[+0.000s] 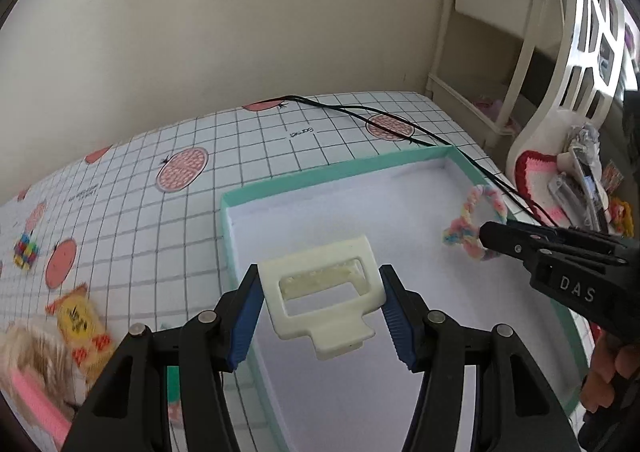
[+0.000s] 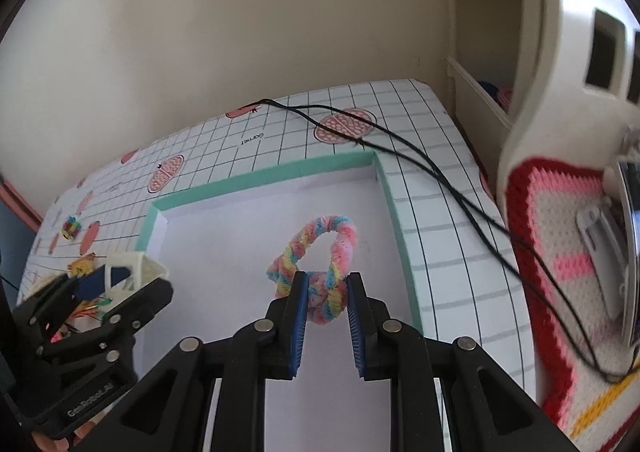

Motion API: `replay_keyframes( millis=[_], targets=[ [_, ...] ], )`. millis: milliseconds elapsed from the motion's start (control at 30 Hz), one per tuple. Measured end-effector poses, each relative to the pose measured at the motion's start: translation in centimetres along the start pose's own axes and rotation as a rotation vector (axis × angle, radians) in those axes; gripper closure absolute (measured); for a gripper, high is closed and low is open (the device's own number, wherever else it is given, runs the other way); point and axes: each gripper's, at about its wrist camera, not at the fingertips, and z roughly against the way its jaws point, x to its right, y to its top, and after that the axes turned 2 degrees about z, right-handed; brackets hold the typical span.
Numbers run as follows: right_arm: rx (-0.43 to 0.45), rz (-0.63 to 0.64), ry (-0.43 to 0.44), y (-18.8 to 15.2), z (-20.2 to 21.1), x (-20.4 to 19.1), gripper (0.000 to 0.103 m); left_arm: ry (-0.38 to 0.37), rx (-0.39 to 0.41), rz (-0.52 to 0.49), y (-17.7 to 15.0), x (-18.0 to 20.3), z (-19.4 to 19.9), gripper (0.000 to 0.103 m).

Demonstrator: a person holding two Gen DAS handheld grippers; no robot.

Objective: Organize objects
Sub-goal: 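Carry both held toys over the teal tray and open the right tool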

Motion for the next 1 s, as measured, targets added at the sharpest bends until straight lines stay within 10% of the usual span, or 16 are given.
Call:
replay_keyframes(
  millis=[1000],
  targets=[
    [-0.021,-0.043,0.004,0.4,0.1,0.8,0.068,-0.02,-0.032,0.022,0.6,0.8,0.2,0.043]
  ],
)
